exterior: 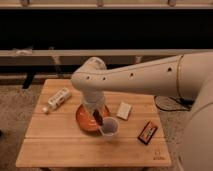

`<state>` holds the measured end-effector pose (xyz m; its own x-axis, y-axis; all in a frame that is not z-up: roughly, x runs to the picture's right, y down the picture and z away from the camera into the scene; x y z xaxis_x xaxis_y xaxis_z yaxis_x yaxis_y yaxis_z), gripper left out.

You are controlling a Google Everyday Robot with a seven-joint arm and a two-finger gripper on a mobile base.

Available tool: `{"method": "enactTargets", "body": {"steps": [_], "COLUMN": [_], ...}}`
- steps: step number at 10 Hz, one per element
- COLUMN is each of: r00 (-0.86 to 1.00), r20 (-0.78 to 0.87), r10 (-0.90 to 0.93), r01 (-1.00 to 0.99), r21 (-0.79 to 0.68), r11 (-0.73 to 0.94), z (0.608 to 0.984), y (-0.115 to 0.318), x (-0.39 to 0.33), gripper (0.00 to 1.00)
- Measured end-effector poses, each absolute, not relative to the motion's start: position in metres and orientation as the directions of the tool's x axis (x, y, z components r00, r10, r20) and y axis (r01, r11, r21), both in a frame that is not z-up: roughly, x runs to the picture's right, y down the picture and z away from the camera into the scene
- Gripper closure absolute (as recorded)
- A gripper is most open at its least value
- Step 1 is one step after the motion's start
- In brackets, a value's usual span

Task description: Place the pepper in the ceramic cup

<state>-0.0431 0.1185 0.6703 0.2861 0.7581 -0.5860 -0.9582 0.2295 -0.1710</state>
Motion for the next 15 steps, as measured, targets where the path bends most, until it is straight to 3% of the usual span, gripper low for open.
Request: {"method": "enactTargets", "body": {"steps": [2,9,15], "r00": [0.277,0.112,0.101], "r20": [-0.581,-0.583,-0.558], "r10": [0.765,0.804,0.824], "r01": [-0.961,-0.993,-0.995], "r21": [-0.177,-0.088,-0.067], "r11": [0.214,0.075,0.077], "z": [0.667,0.676,0.685], "y": [0.128,0.154,0.148], "x": [-0.037,0.017,0.005], "gripper": [0.88,0.21,0.20]}}
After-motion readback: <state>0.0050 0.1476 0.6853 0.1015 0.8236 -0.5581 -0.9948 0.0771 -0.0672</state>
